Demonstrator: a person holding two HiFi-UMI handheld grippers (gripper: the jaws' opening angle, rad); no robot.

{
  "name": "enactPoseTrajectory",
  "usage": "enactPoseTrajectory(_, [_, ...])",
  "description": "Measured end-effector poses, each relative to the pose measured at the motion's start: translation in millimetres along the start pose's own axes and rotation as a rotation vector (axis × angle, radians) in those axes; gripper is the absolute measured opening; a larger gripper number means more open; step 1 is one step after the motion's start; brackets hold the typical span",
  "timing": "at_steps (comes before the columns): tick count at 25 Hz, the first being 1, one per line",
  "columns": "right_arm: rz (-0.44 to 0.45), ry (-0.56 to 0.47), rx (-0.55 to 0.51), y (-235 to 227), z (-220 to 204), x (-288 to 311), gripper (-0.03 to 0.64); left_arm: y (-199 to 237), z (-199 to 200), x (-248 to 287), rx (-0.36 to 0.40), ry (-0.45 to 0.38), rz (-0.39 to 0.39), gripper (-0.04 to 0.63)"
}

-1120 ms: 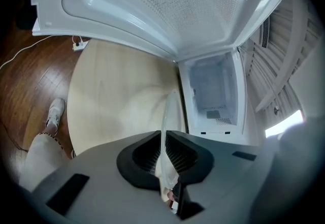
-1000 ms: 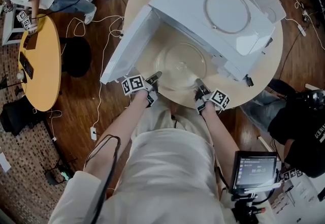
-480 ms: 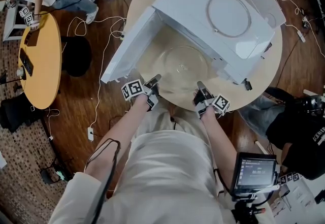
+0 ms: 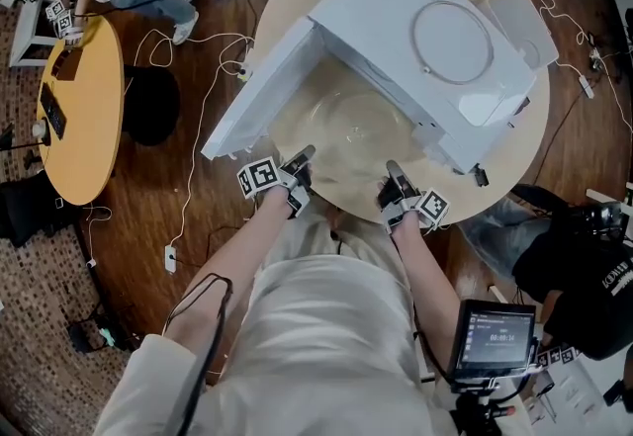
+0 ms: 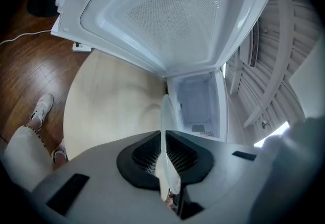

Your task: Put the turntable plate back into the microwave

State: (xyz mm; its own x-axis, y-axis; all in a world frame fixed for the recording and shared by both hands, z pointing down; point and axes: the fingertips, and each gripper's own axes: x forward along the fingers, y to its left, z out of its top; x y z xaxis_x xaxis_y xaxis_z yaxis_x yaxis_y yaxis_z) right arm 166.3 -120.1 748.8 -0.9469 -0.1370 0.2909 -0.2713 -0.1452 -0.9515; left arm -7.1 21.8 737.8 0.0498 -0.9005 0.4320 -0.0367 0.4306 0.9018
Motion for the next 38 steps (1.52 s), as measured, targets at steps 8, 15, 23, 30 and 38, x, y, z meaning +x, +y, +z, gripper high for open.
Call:
enactPoseTrajectory(8, [0.019,0.002,-0.001,10,0,7,0.037,-4,7,-3,-0.001,-0.036,-0.01,0.038])
enactPoseTrajectory(15, [0.04,-0.025,0.024,27,-2,8,0.037,-15,13,-11,-0.004,-0.073,0.0,0.038])
enactPoseTrajectory(23, [0.1,-0.067,0.065,51,-3,14,0.037,-30,27,-16,0.003,-0.122,0.005,0.038])
enactPoseTrajectory(30, [0.119,-0.107,0.099,57,6,19,0.037,-47,42,-5,-0.008,-0.152,-0.054,0.038])
enactPoseTrajectory(38, [0.13,-0.132,0.095,56,16,21,0.037,-53,48,9,-0.026,-0.157,-0.072,0.038])
